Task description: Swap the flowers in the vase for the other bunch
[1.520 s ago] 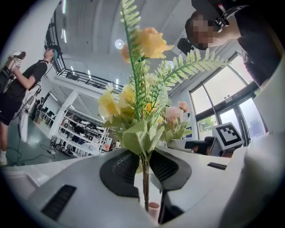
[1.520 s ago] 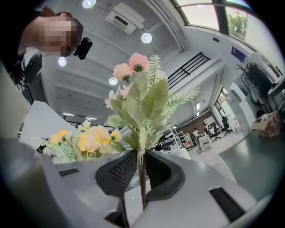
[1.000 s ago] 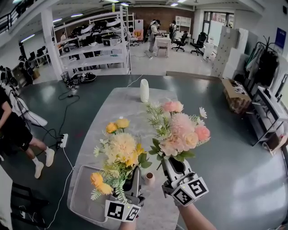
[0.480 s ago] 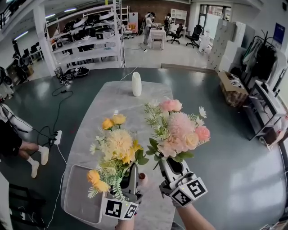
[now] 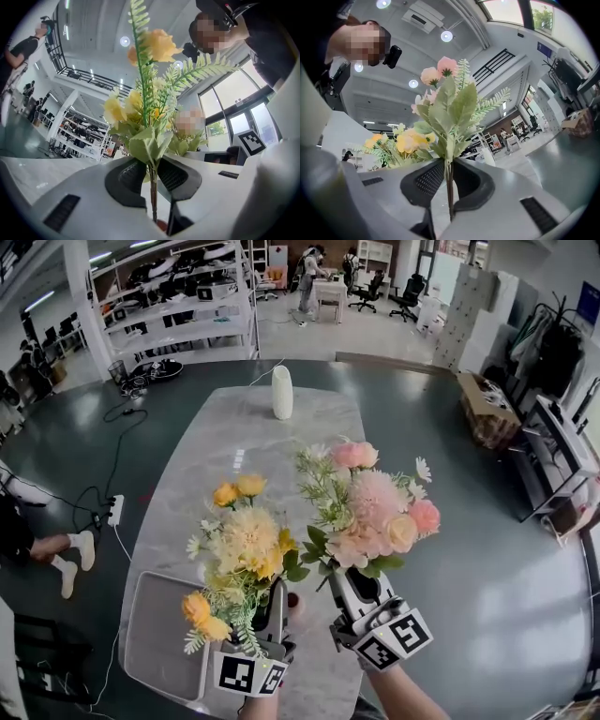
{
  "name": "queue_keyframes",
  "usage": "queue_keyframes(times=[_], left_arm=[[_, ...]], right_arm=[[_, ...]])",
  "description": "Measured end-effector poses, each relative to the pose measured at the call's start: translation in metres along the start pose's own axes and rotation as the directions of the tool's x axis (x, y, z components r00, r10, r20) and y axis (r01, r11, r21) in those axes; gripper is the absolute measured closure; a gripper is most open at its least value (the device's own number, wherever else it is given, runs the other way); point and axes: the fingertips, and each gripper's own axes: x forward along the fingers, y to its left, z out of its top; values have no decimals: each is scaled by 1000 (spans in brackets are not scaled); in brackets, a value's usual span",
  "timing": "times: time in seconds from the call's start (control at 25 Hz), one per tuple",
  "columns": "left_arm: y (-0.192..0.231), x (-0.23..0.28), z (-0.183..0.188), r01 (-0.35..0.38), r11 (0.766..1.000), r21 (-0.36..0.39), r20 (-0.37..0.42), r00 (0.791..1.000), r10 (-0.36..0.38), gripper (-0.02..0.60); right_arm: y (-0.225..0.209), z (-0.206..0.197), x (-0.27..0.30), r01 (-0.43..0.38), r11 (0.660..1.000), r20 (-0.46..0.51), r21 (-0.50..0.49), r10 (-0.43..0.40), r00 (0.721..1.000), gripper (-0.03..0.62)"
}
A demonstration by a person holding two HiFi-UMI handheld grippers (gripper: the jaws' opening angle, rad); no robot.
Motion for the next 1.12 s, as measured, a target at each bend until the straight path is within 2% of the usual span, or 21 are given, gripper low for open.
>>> queue_keyframes(times=[0.16, 0.56, 0.76, 1.12], left_arm=[[-4, -3, -12, -9, 1000, -6, -14, 1000, 9, 502], [-7, -20, -43, 11, 998, 56, -56, 998, -8, 502], [-4, -21, -64, -4, 997, 73, -108, 994, 12, 502], [-5, -20, -72, -5, 997, 81, -128, 992, 16, 502]], right_arm=[[-2, -7, -8, -11, 1000, -11, 7, 11, 1000, 525], [1, -32, -22, -14, 1000, -38, 19, 15, 999, 526], [-7, -46, -26, -17, 1000, -46, 26, 18, 999, 526], [-10, -52, -28, -13, 999, -56, 38, 15, 998, 525]])
